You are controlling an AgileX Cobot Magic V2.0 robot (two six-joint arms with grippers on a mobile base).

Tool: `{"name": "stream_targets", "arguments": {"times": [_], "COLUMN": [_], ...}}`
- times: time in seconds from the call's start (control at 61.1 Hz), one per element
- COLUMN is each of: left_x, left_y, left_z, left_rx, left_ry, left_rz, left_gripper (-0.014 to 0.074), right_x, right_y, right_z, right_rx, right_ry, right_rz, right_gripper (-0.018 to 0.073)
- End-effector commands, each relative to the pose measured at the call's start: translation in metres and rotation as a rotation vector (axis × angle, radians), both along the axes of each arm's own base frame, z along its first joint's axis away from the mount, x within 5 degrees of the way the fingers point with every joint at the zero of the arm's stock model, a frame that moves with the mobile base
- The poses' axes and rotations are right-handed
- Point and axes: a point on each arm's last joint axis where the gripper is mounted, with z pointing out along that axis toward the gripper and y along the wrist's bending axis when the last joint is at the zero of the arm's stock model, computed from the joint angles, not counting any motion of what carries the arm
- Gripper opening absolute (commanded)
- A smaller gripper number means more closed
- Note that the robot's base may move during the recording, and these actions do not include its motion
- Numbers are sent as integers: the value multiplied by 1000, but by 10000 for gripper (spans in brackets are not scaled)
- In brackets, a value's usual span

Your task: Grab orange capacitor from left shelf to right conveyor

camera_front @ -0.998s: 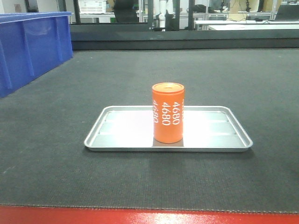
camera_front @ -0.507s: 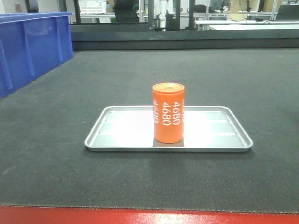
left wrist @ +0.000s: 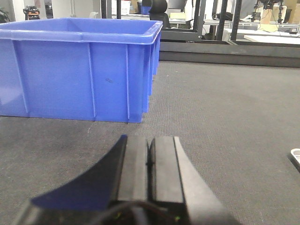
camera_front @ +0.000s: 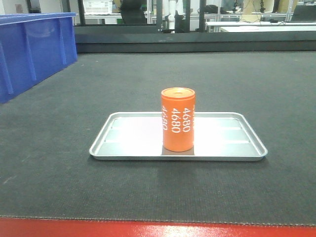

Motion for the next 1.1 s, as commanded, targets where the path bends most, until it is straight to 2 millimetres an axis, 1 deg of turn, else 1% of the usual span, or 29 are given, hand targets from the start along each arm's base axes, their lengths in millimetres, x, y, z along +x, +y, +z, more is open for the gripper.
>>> {"name": "stream_targets", "arguments": {"times": [0.0,0.131,0.18,0.327,0.458,0.655,0.884,1.08], "left_x": [0,0,0,0,0,0,0,0], "left_y": [0,0,0,0,0,0,0,0], "left_z": [1,1,1,1,1,1,1,1], "left_rx": [-11,-11,-11,-11,-11,-11,-11,-11], "left_ry": [-76,-76,-76,-76,-76,-76,-76,-76], "left_rz": [-4,-4,-4,-4,-4,-4,-4,-4], "left_gripper": [-126,-126,-126,-126,-126,-126,-126,-126], "right_x": [-4,3,4,4,4,4,4,5], "right_y": [2,3,2,2,1,0,0,0], "right_z": [-1,-23,-26,-26,-27,-27,-27,-32], "right_rx": [8,20,22,23,69,31,30,36], "right_ry": [-117,-81,-68,-67,-62,-61,-56,-7], "right_rz": [25,36,35,35,32,10,9,8], "right_gripper": [50,50,50,49,49,49,49,49]}}
